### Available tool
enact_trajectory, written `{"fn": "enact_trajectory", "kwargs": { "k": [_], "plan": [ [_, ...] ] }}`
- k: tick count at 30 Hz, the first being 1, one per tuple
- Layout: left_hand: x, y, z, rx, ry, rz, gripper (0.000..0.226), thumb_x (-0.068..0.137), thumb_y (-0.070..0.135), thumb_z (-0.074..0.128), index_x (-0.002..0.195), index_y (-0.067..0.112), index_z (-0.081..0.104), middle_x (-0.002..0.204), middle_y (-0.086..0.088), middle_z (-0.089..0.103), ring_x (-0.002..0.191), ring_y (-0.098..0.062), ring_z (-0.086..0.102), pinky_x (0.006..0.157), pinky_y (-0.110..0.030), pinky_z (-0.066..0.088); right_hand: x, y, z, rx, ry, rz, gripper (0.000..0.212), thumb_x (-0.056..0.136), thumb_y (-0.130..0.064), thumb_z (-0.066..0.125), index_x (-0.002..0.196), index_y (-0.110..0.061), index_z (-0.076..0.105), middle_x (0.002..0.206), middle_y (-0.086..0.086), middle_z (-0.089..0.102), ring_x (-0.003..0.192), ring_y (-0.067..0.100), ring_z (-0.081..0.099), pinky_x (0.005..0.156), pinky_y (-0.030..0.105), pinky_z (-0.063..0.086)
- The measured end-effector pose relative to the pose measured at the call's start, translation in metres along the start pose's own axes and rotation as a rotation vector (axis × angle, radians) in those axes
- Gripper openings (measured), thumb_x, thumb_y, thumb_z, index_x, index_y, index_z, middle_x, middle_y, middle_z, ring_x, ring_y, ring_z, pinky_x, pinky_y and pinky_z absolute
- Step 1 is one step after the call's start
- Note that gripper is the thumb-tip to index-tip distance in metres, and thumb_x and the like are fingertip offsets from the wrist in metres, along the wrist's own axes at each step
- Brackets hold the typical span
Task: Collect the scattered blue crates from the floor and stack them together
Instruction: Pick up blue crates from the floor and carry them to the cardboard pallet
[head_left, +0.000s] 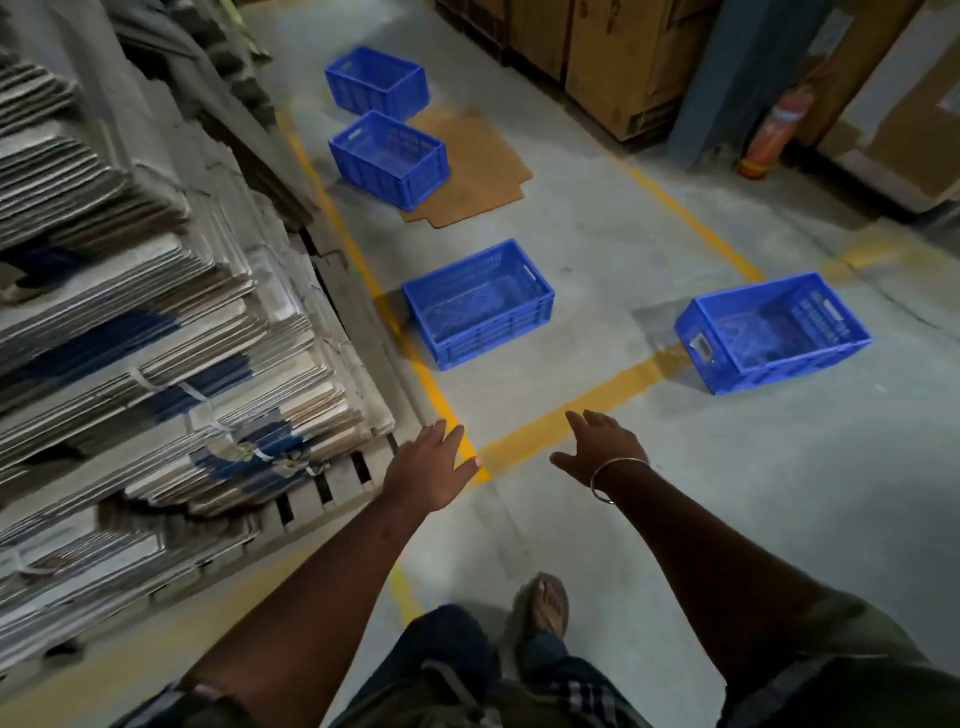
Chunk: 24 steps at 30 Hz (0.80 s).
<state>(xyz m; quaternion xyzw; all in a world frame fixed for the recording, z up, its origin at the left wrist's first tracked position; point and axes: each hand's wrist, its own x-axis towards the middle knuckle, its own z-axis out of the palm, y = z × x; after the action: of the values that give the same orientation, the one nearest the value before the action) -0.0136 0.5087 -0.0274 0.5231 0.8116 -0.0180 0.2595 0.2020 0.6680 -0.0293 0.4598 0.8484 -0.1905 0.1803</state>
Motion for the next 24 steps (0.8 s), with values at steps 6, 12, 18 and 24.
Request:
{"fn": "enact_trajectory", "kwargs": {
  "k": [6, 12, 18, 24],
  "plan": [
    [0.105, 0.005, -0.022, -0.041, -0.003, -0.066, 0.077, 0.093, 0.068, 0.029, 0.154, 0.021, 0.028, 0.164, -0.009, 0.019, 0.150, -0.025, 0.021, 0.115, -0.044, 0.030, 0.124, 0.013, -0.052, -0.088, -0.025, -0.081, 0.080, 0.081, -0.064, 0.054, 0.147, -0.024, 0.030, 0.154, 0.008, 0.033, 0.141, 0.028, 0.032, 0.110, 0.045, 0.035],
    [0.219, -0.022, -0.035, -0.122, -0.051, -0.136, 0.073, 0.096, 0.064, 0.035, 0.155, 0.022, 0.026, 0.164, -0.007, 0.017, 0.151, -0.025, 0.018, 0.117, -0.041, 0.026, 0.250, 0.008, -0.082, -0.112, -0.067, -0.100, 0.081, 0.083, -0.063, 0.053, 0.149, -0.025, 0.027, 0.155, 0.007, 0.033, 0.142, 0.028, 0.031, 0.110, 0.047, 0.035],
    [0.322, -0.053, -0.059, -0.142, -0.127, -0.211, 0.071, 0.097, 0.062, 0.038, 0.155, 0.021, 0.027, 0.164, -0.008, 0.018, 0.151, -0.025, 0.018, 0.117, -0.040, 0.026, 0.364, 0.007, -0.111, -0.114, -0.104, -0.102, 0.083, 0.082, -0.064, 0.052, 0.150, -0.025, 0.025, 0.156, 0.007, 0.032, 0.142, 0.028, 0.031, 0.110, 0.046, 0.036],
    [0.427, -0.077, -0.063, -0.259, -0.151, -0.318, 0.070, 0.096, 0.060, 0.042, 0.153, 0.022, 0.031, 0.163, -0.009, 0.021, 0.150, -0.025, 0.022, 0.118, -0.042, 0.027, 0.484, 0.021, -0.120, -0.095, -0.123, -0.081, 0.084, 0.082, -0.065, 0.052, 0.151, -0.026, 0.025, 0.155, 0.006, 0.034, 0.140, 0.027, 0.033, 0.109, 0.045, 0.037]
  ]
}}
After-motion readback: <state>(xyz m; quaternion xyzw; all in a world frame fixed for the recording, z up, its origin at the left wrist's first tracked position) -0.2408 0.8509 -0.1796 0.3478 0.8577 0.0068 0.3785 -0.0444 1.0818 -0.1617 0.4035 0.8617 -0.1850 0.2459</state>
